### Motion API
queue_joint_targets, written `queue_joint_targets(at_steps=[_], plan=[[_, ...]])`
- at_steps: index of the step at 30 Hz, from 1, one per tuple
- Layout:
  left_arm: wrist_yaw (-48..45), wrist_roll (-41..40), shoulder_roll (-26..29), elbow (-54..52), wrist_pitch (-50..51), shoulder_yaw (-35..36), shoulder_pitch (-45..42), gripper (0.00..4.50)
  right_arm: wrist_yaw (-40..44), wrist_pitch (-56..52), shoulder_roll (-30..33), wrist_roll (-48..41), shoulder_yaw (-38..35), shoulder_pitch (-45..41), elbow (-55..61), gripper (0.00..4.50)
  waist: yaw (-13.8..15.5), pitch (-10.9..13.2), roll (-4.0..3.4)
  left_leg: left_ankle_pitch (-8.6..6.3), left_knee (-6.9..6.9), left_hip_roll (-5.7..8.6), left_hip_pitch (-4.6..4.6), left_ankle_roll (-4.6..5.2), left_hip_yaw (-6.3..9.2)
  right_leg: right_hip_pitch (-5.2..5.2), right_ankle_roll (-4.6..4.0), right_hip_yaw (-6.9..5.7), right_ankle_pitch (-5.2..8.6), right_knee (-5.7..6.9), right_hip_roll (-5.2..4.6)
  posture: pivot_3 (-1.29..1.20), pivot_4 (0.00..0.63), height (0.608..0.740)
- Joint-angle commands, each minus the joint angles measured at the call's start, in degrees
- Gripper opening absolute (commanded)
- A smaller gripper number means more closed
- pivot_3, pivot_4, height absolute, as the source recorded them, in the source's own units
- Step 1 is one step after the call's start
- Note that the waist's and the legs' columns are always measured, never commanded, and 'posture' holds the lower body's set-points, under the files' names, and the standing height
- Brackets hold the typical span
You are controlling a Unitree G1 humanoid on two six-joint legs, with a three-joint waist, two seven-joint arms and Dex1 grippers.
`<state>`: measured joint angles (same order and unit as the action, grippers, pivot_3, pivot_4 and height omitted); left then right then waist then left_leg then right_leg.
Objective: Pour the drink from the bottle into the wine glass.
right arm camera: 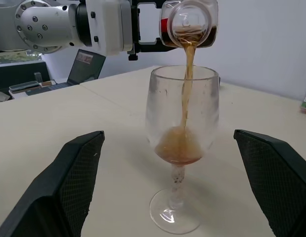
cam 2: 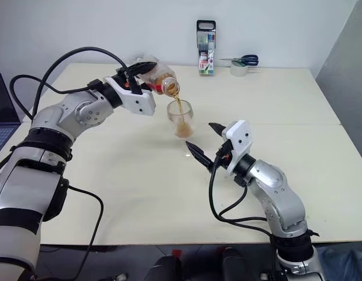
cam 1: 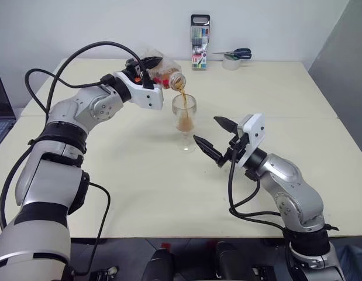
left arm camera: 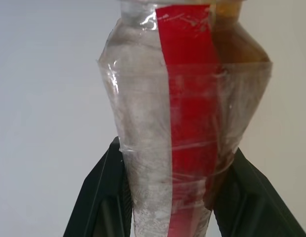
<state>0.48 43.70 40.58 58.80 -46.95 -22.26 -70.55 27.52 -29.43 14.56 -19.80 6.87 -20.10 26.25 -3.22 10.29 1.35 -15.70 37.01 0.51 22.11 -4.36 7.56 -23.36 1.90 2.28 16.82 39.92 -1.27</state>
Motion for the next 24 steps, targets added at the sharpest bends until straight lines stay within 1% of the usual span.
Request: queue_joint_targets(at_steps=[1, 24], plan=[[1.4, -0.2, 1.6, -0.5, -0.7, 0.3, -3.0, 1.69, 0.2, 1.0, -0.5, -1.4, 0.0, 0.0, 3.1, 4.50, 0.0, 0.0, 0.00, 0.00, 0.00, 0.00, 0.00, 0.00, -0.01, 0.00, 0.00, 0.00, 0.00, 0.00, 0.00, 0.00, 0.150, 0.740], [2.4, 0.9, 2.2, 0.5, -1.4, -0.7, -4.2, 1.69, 0.1, 0.9, -0.8, -1.6, 1.3, 0.5, 3.4, 4.50, 0.0, 0.0, 0.00, 0.01, 0.02, 0.00, -0.01, -0.01, -0.01, 0.00, 0.00, 0.00, 0.00, 0.03, 0.00, 0.00, 0.150, 0.740]])
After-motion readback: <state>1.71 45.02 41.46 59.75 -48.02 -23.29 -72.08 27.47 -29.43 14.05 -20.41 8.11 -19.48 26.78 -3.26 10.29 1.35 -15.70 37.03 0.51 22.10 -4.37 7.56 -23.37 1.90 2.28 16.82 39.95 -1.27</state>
